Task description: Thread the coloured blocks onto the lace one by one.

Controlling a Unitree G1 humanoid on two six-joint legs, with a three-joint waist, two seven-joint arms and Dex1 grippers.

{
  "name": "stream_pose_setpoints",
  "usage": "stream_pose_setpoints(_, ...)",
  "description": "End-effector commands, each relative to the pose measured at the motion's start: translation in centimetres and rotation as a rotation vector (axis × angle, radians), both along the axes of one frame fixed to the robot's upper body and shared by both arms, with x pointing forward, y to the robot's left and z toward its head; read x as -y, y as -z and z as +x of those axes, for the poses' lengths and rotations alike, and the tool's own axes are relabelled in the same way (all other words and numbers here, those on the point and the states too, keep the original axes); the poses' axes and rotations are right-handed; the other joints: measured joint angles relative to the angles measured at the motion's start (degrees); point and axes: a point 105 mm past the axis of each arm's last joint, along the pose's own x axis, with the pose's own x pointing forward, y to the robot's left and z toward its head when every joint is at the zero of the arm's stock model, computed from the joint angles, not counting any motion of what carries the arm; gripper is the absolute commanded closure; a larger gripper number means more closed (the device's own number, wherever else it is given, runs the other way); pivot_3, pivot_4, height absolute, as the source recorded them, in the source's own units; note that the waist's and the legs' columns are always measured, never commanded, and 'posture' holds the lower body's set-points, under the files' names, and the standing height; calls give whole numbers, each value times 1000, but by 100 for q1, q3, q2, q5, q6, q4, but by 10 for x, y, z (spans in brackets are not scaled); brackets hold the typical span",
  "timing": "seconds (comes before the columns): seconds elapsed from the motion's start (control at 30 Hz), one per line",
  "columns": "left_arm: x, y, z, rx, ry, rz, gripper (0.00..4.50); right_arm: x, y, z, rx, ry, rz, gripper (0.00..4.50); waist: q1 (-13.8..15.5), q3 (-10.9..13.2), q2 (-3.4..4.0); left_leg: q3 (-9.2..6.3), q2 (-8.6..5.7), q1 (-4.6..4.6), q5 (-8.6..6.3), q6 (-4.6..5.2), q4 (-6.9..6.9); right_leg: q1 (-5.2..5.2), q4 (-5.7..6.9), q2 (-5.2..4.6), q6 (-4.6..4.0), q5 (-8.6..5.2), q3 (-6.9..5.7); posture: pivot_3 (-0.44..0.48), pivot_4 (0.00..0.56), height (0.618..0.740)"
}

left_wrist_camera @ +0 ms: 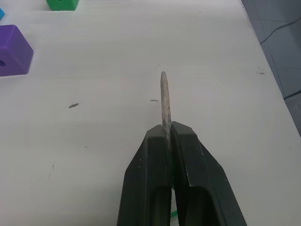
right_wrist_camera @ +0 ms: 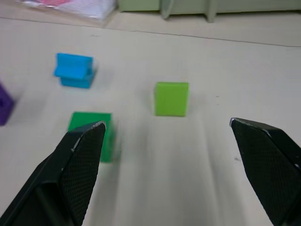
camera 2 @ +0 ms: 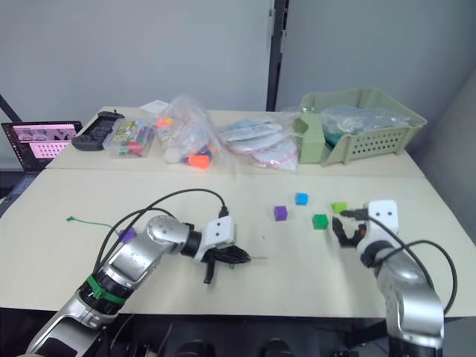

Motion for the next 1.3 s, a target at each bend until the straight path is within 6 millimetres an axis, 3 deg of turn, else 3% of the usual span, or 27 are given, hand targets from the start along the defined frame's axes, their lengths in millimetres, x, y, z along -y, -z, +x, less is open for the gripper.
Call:
stream_pose_setpoints(0.03,1,-6,-1,27,8,-23,4500,9,-7,17,15,28,-26,33,2,1,2,-1,0,-1,0,0,-1,0,-2,0,0,0,-1,0,150,740)
stream_pose_setpoints(0.43,1,-4,-2,28,-4,-28,4500,19,1,58,-30,36,-43,33,3,1,9,0,-2,-8,0,0,-2,1,-14,-2,-1,1,0,0,150,740)
stream_pose_setpoints(0.6,1,-3,-2,27,-9,-28,4500,19,17,66,-94,8,-27,33,-15,1,9,0,-1,-7,0,0,-3,1,-15,-2,-1,2,1,0,150,740)
stream_pose_setpoints(0.7,1,-3,-2,28,-13,-28,4500,17,21,69,-97,-8,-4,808,-23,0,10,0,-2,-6,0,0,-4,2,-15,-2,-1,2,2,0,150,740)
stream_pose_setpoints(0.93,1,-3,-2,28,-19,-29,4500,14,18,70,-59,-24,36,3231,-9,0,10,-1,-4,-6,0,0,-4,3,-15,-5,-1,2,2,0,150,740)
stream_pose_setpoints(1.17,0,-2,-2,26,-22,-27,4500,19,-6,60,41,5,96,3334,-12,0,13,-2,-2,-8,0,0,-4,2,-14,-4,-1,2,2,0,150,740)
stream_pose_setpoints(1.3,-3,-2,-1,27,-25,-22,4500,4,-43,21,136,3,70,3334,22,-2,29,-12,-3,-17,0,0,-5,-3,-11,-4,0,2,-1,0,150,740)
